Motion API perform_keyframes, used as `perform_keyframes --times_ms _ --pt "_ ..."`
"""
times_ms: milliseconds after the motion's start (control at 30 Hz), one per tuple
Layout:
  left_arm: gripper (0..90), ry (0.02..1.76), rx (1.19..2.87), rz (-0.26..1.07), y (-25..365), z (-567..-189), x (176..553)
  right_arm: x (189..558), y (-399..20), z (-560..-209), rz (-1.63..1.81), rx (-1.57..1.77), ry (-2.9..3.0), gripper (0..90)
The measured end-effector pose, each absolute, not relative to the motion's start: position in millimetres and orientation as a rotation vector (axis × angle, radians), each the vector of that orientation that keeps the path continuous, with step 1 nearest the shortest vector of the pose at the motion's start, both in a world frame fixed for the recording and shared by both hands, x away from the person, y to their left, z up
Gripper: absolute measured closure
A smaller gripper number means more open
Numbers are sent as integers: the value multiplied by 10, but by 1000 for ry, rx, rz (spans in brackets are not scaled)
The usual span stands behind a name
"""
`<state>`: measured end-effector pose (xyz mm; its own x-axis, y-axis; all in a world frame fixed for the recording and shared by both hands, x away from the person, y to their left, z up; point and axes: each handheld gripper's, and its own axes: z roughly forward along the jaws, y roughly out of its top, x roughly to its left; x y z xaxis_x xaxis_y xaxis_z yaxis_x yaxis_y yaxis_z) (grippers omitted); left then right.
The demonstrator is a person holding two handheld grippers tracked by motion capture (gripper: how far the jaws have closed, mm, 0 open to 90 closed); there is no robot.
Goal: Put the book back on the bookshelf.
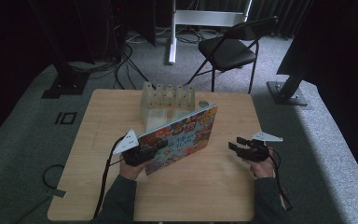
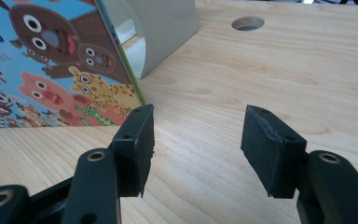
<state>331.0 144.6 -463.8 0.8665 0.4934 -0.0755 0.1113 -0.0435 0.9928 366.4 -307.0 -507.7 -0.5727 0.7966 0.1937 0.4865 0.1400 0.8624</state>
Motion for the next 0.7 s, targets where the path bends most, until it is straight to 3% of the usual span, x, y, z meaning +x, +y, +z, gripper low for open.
perform_keyframes --times_ms 433,567,700 --pt "694 509 1599 323 1429 -4826 3290 3667 -3088 -5169 1357 1268 2134 429" --pt "776 499 1607 346 1392 -4838 3256 3671 -3099 -5188 1353 1276 2135 428" --pt "790 518 1593 371 1353 -4849 3214 3671 -3105 -5195 1351 1281 2134 429"
